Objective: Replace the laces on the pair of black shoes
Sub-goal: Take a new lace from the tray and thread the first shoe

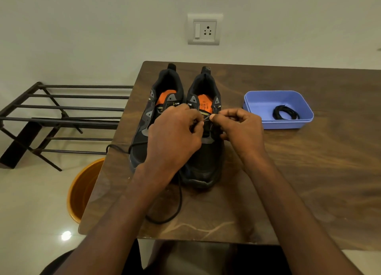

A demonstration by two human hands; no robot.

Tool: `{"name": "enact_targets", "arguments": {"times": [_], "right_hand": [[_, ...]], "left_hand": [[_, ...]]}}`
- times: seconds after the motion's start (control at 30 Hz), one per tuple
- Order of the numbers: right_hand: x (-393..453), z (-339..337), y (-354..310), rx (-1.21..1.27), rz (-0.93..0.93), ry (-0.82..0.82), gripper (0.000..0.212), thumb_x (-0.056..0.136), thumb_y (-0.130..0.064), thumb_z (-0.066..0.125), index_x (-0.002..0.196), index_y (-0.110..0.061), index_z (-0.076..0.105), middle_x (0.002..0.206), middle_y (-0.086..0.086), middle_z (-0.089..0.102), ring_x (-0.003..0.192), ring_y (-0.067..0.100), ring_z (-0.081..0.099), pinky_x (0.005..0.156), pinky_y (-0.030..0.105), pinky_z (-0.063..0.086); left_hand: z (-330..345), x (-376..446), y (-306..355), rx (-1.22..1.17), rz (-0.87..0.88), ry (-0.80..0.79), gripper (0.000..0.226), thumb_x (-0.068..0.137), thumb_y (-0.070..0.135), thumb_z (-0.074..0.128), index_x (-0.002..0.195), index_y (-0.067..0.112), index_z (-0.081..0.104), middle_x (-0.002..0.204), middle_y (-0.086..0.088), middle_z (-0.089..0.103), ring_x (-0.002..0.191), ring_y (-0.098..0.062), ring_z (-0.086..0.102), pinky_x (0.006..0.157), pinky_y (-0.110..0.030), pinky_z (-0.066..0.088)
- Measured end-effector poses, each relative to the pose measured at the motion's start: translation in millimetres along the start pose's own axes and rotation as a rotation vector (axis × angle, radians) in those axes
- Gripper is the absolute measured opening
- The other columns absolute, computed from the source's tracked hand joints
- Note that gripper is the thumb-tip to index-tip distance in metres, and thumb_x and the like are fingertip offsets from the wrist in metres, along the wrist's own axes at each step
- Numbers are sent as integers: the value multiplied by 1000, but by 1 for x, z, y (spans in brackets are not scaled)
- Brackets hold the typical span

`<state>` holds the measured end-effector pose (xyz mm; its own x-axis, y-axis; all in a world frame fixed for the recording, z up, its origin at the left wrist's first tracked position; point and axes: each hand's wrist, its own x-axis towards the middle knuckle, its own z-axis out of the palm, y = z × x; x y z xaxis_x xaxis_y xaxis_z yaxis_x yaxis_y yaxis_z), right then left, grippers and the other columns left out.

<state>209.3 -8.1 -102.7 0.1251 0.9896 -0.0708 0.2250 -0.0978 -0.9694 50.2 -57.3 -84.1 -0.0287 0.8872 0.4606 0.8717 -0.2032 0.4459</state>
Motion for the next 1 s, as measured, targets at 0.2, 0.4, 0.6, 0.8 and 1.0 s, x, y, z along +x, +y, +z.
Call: {"name": "enact_targets", "arguments": {"times": [0.2,0.4,0.6,0.8,1.0], "right_hand": [[0,-1,0,40,11,-15,16,82,-31,83,92,-21,77,86,-4,76,85,9,74,69,27,63],[-1,1,0,76,27,-5,18,81,-29,85,92,-18,77,86,-3,77,85,11,75,70,30,63],[-1,2,0,71,40,-13,19,80,-31,85,91,-18,76,84,-3,77,83,10,74,69,29,63],[-4,3,-1,108,58,-19,22,79,-33,88,87,-16,77,81,-3,77,82,11,74,67,27,59],[-6,6,-2,120,72,14,20,77,-33,89,81,-17,77,77,-2,77,82,16,75,68,31,61]], "left_hand": [[3,9,0,85,39,-125,15,97,31,67,106,26,77,89,10,52,83,-8,48,63,-24,41],[0,23,-5,52,46,-270,11,96,31,68,99,30,79,89,7,44,84,-11,40,61,-24,29],[-1,25,-16,-135,-14,-362,8,93,29,73,98,30,80,96,0,57,87,-16,54,75,-38,53],[8,15,3,53,-76,-149,7,90,34,77,93,29,76,94,7,47,96,-15,48,78,-34,48],[21,7,3,-57,-161,-158,9,96,23,69,97,22,77,100,1,50,99,-17,46,83,-34,49]]}}
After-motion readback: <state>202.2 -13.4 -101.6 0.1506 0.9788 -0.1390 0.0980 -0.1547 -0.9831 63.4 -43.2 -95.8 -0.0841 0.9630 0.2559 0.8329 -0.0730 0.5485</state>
